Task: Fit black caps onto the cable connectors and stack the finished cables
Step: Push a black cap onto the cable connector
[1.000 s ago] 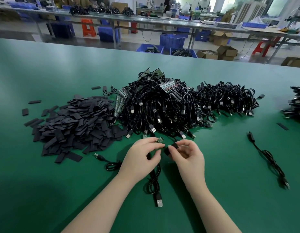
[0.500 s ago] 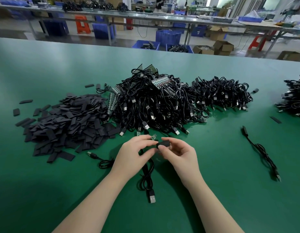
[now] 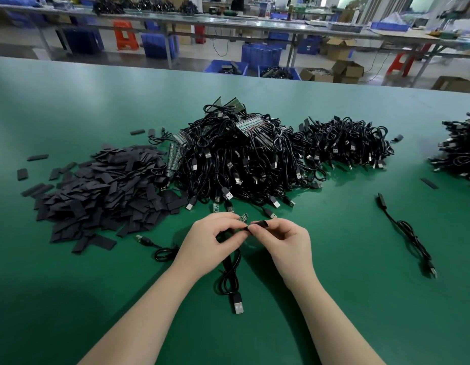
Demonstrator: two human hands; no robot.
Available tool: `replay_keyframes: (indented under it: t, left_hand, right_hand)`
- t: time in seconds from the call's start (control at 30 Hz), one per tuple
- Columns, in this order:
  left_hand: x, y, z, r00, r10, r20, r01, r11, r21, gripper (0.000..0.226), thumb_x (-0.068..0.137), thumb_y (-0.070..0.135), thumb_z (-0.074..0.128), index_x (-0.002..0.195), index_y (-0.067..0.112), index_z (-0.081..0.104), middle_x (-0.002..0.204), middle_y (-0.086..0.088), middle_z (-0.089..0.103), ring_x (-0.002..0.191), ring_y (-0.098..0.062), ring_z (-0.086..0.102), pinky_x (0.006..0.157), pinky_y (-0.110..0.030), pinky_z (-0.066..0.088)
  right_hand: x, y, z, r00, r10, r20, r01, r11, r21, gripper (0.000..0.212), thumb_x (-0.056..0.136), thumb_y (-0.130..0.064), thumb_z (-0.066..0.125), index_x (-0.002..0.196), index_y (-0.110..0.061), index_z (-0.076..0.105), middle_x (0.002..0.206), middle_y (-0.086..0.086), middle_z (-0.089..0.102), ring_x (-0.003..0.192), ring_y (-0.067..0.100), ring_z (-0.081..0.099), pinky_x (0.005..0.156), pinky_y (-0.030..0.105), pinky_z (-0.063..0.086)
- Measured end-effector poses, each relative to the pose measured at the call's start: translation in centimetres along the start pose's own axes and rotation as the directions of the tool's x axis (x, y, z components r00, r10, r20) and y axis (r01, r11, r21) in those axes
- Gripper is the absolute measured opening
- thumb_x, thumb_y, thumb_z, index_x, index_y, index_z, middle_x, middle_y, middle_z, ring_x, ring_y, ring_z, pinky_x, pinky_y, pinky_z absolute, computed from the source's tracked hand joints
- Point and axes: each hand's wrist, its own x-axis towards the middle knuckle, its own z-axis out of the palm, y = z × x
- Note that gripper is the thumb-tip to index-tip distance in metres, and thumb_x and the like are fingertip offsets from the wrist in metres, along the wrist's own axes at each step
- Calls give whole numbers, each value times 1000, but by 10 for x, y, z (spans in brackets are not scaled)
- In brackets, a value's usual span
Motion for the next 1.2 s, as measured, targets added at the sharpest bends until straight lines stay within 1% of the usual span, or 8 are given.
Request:
replay_keyframes:
  t: [0.17, 0.23, 0.33, 0.47, 0.63, 0.87, 1.03, 1.2]
  left_hand:
    - [-1, 3, -1, 999, 31, -24, -31, 999, -21, 30, 84, 19, 75, 96, 46, 70, 104, 31, 66, 104, 5, 61, 86, -6, 41]
    - [-1, 3, 0, 1000, -17, -16, 17, 1000, -16, 31, 84, 21, 75, 96, 48, 64, 100, 30, 67, 96, 4, 63, 80, -7, 43]
    - [-1, 4, 0, 996, -85, 3, 86, 996, -40, 43, 84, 26, 75, 104, 58, 54, 102, 36, 65, 96, 11, 62, 82, -4, 42]
    - [-1, 7, -1, 996, -86, 28, 87, 995, -37, 52, 85, 27, 74, 109, 68, 52, 103, 38, 64, 100, 13, 61, 84, -4, 42]
    - [-1, 4, 0, 996, -90, 28, 91, 995, -36, 56, 85, 25, 73, 114, 67, 50, 102, 37, 65, 99, 11, 61, 84, -3, 41]
    - [-1, 2, -1, 993, -118, 27, 119, 992, -50, 59, 86, 23, 72, 117, 66, 48, 103, 33, 67, 98, 10, 63, 84, -3, 42]
    - [-1, 1, -1, 993, -118, 29, 119, 991, -62, 58, 86, 21, 71, 117, 66, 49, 103, 33, 68, 98, 10, 63, 86, -5, 43]
    - [-1, 0, 0, 992, -120, 33, 122, 989, -78, 55, 86, 22, 72, 117, 62, 51, 103, 30, 69, 98, 8, 64, 86, -7, 45]
  right_hand:
    - [2, 0, -3, 993, 10, -119, -4, 998, 56, 11, 82, -10, 79, 75, -16, 72, 80, 1, 76, 73, 12, 69, 72, 25, 57]
    - [2, 1, -3, 990, 5, -139, 3, 999, 54, 13, 81, -10, 79, 75, -17, 70, 80, 1, 75, 77, 17, 71, 74, 28, 59]
    - [1, 2, -1, 988, 7, -156, 3, 998, 66, 15, 80, -10, 80, 74, -16, 67, 80, 1, 75, 80, 19, 72, 76, 31, 60]
    - [-1, 3, 0, 990, -27, -140, 33, 999, 38, 14, 80, -8, 80, 77, -12, 67, 80, 0, 76, 77, 11, 71, 70, 20, 55]
    - [-2, 2, 2, 991, -61, -120, 64, 998, 22, 19, 80, -5, 79, 72, -18, 68, 79, -2, 76, 75, 8, 71, 68, 15, 52]
    - [-5, 2, 4, 989, -132, -72, 129, 991, -45, 19, 80, -3, 79, 75, -20, 72, 82, -4, 76, 78, 9, 72, 72, 16, 53]
    - [-7, 4, 8, 973, -213, -89, 199, 969, -145, 18, 80, -4, 79, 80, -22, 74, 82, -11, 75, 77, 5, 70, 73, 14, 51]
    - [-9, 5, 8, 960, -256, -109, 238, 958, -160, 21, 80, -2, 79, 81, -23, 74, 84, -14, 75, 80, 5, 71, 75, 13, 51]
